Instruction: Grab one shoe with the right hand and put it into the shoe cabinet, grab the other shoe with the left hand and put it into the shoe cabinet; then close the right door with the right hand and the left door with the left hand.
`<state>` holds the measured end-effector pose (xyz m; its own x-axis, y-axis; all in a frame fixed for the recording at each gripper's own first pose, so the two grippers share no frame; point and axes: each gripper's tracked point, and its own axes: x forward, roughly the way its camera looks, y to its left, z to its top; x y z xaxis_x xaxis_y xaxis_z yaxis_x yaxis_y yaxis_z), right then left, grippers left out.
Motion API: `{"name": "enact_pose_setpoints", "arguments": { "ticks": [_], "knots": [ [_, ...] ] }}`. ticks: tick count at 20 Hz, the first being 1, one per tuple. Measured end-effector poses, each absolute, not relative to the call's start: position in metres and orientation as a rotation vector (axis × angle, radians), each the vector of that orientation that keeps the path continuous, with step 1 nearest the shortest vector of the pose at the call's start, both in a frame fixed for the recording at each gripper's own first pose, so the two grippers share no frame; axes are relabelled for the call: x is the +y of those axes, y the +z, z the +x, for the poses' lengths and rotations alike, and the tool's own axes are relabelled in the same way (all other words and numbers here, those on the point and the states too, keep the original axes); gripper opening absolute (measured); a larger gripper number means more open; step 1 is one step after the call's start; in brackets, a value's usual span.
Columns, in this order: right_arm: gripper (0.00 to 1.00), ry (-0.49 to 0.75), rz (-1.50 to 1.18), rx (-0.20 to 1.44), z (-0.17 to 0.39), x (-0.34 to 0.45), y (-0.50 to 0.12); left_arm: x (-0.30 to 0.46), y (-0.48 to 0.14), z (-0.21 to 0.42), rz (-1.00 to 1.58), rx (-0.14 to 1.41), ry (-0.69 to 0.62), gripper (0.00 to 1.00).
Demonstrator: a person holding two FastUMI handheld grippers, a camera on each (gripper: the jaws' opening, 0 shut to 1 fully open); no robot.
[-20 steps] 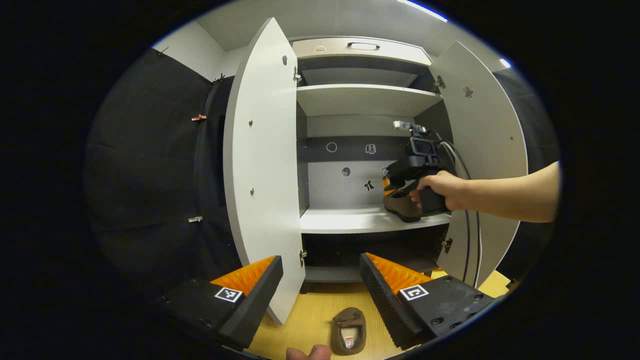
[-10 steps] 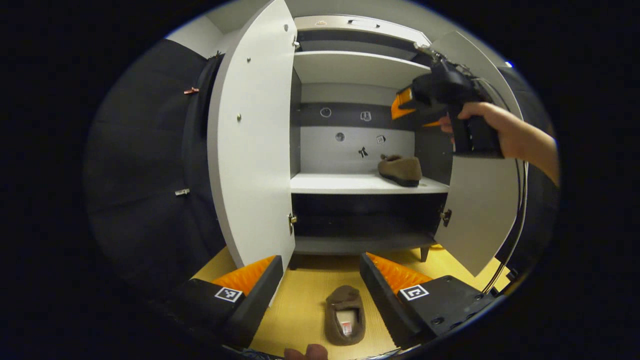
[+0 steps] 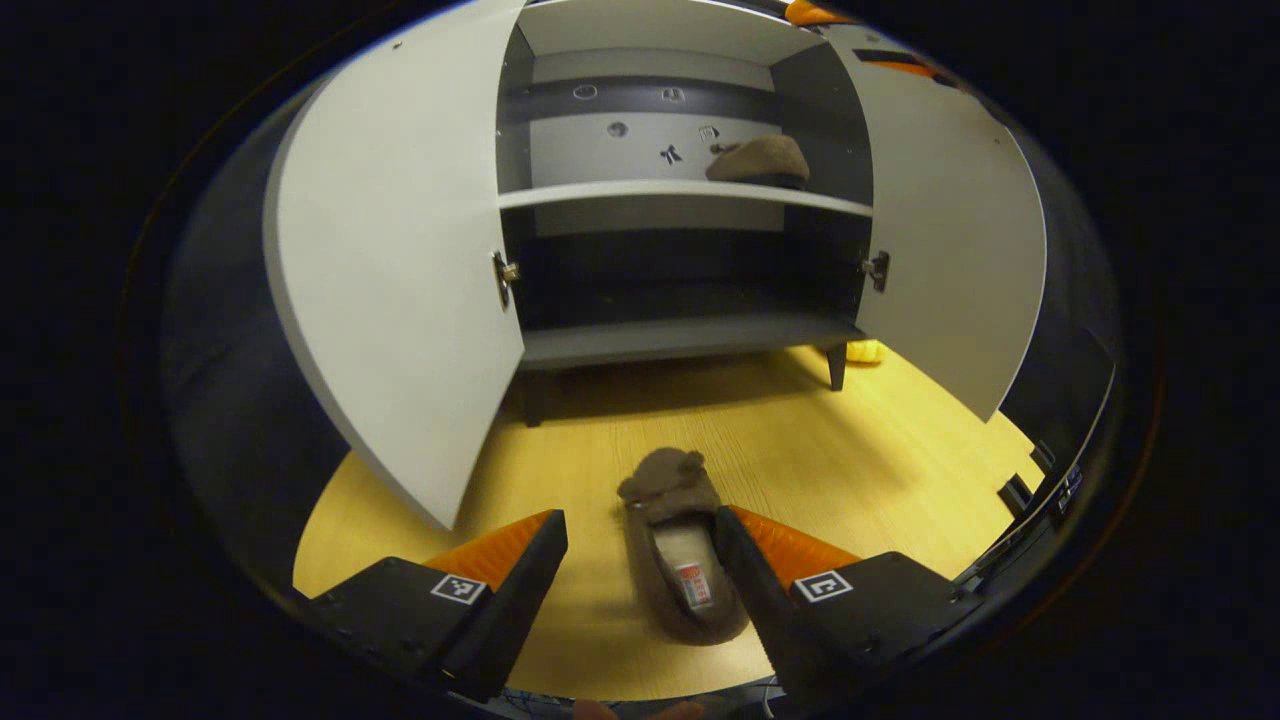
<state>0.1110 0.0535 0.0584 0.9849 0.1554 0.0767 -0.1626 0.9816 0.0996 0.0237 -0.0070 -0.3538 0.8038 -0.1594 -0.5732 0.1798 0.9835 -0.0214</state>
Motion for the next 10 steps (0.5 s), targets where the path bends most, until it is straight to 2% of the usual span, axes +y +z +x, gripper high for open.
{"name": "enact_pose_setpoints", "arguments": {
  "ticks": [1, 4, 7, 9, 10],
  "knots": [
    [0.98, 0.159, 0.104, -0.076, 0.104, 0.050, 0.061, -0.009, -0.370, 0.026, 0.040, 0.631, -0.188, 0.95],
    [0.98, 0.151, 0.117, -0.072, 0.080, 0.038, 0.062, -0.010, -0.403, 0.043, 0.056, 0.663, -0.184, 0.83],
    [1.00, 0.142, 0.116, -0.067, 0.064, 0.026, 0.062, -0.010, -0.432, 0.059, 0.053, 0.681, -0.166, 0.80],
    [0.98, 0.130, 0.087, -0.068, 0.060, 0.019, 0.061, -0.013, -0.442, 0.071, 0.040, 0.674, -0.168, 0.76],
    [0.98, 0.127, 0.076, -0.067, 0.053, 0.019, 0.058, -0.016, -0.444, 0.077, 0.028, 0.663, -0.176, 0.69]
  ]
}}
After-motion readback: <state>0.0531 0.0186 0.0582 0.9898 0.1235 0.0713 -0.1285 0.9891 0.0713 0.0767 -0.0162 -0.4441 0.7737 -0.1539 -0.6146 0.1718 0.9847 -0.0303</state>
